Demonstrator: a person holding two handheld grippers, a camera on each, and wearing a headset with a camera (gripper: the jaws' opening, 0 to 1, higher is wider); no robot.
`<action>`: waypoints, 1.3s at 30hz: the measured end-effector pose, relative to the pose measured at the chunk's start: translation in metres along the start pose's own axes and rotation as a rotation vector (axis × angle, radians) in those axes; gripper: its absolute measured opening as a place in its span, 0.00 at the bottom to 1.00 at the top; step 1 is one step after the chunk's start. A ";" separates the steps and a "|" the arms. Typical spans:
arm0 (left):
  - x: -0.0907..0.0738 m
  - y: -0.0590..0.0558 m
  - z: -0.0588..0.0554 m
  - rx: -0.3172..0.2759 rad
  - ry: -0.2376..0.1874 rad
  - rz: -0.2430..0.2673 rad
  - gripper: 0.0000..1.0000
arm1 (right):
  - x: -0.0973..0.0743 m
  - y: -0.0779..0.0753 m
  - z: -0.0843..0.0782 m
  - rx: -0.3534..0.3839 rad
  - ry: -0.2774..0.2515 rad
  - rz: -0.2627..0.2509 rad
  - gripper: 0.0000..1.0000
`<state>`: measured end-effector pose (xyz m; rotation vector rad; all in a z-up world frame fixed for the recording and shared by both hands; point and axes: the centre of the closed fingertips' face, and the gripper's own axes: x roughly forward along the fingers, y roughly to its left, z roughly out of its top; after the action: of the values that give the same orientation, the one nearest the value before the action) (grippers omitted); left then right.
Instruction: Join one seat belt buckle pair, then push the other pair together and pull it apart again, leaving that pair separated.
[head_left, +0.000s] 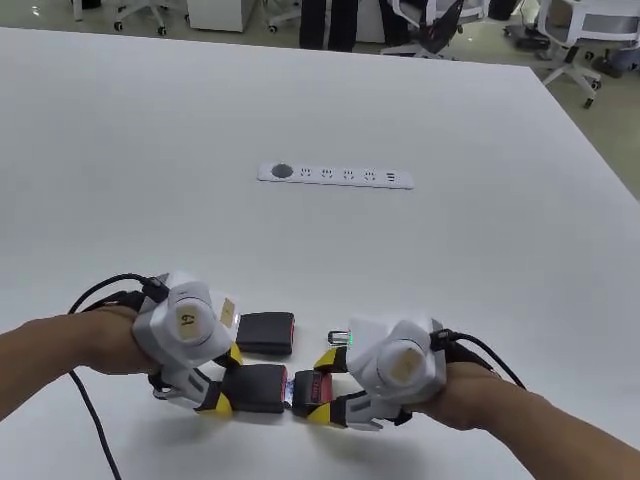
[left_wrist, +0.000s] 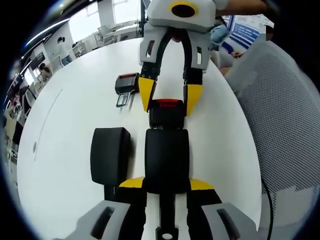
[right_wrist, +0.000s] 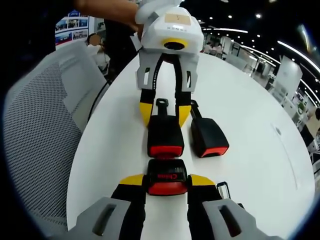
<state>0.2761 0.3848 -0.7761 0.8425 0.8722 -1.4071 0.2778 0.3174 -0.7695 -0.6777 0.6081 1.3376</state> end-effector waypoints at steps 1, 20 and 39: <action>0.000 0.000 0.002 -0.001 0.014 -0.002 0.31 | 0.001 0.000 0.001 0.002 0.009 -0.003 0.27; 0.000 0.001 0.000 -0.010 0.010 0.013 0.33 | -0.002 -0.002 -0.003 -0.031 0.021 -0.012 0.31; -0.018 0.004 0.002 -0.039 -0.021 0.049 0.40 | -0.024 -0.010 -0.001 -0.025 0.018 -0.025 0.38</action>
<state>0.2806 0.3907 -0.7595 0.8132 0.8556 -1.3499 0.2839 0.2997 -0.7513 -0.7160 0.5968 1.3187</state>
